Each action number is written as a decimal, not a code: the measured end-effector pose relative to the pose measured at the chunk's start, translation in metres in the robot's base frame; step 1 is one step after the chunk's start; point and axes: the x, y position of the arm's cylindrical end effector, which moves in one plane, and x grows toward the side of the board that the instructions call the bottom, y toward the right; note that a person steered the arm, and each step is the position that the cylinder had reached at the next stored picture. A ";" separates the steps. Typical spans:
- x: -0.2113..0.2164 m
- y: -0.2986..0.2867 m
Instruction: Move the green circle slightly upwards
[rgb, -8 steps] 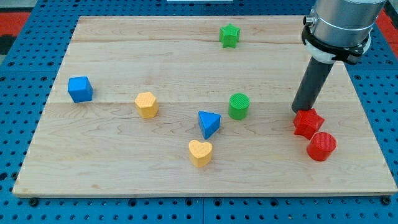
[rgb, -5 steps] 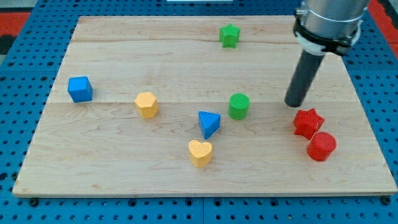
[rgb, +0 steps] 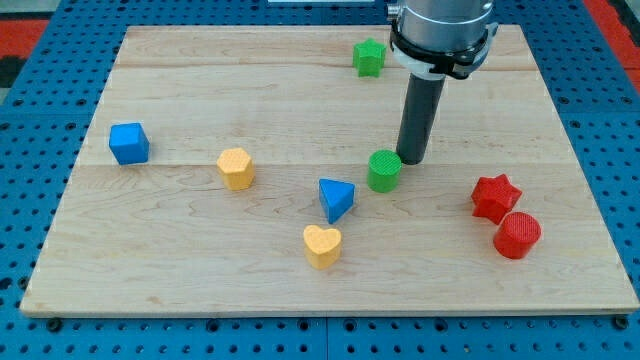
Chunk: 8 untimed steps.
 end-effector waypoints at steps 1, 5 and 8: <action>0.002 0.000; 0.003 0.006; 0.013 -0.002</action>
